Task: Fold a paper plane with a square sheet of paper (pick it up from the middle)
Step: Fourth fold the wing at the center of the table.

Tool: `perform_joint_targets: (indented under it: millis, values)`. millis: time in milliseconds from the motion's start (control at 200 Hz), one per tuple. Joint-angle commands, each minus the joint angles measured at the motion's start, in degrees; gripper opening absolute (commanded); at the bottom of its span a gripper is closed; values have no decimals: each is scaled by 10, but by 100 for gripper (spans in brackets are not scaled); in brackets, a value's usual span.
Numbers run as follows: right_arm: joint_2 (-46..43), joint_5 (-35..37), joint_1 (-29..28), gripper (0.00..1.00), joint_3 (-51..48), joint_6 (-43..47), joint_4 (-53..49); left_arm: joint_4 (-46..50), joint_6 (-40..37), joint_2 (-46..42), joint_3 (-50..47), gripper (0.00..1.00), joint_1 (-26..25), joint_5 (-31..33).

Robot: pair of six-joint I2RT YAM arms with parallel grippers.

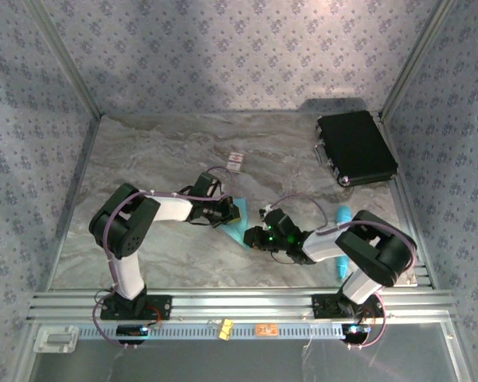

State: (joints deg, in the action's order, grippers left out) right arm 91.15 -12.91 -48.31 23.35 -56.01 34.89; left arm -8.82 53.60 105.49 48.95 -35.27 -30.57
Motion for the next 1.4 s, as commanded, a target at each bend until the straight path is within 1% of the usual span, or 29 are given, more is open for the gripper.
perform_joint_targets:
  millis: [0, 360, 725, 835, 974, 1069, 1164, 1214, 1274, 1339, 1394]
  values:
    - [-4, -17, -10, 10, -20, -13, -54, 26, -12, 17, 1, 4, 0, 19]
    - [0, -18, -18, 7, -37, -18, -47, 28, -12, 13, -4, 4, 0, 26]
    - [-6, -21, -28, 7, -53, -21, -39, 19, -7, 3, -22, 3, 5, 37]
    - [-6, -18, -28, 8, -59, -24, -19, 11, -6, -1, -27, 3, 5, 37]
    - [-21, -17, -21, 14, -50, -24, -7, -1, -4, 0, -33, 3, 4, 31]
    - [-47, -12, -17, 19, -46, -22, -7, -3, -6, -3, -36, 3, 3, 30]
    - [-83, 6, -8, 24, -47, -20, -35, -3, -8, -5, -37, 3, 4, 30]
    - [-106, 15, -3, 26, -48, -16, -53, -3, -8, -6, -37, 3, 4, 29]
    - [-135, 28, 4, 35, -46, -8, -81, -4, -8, -7, -38, 3, 4, 29]
    - [-168, 47, 12, 40, -43, -4, -117, -4, -8, -7, -39, 3, 4, 28]
    - [-191, 62, 21, 42, -42, -6, -143, -6, -7, -7, -40, 3, 3, 28]
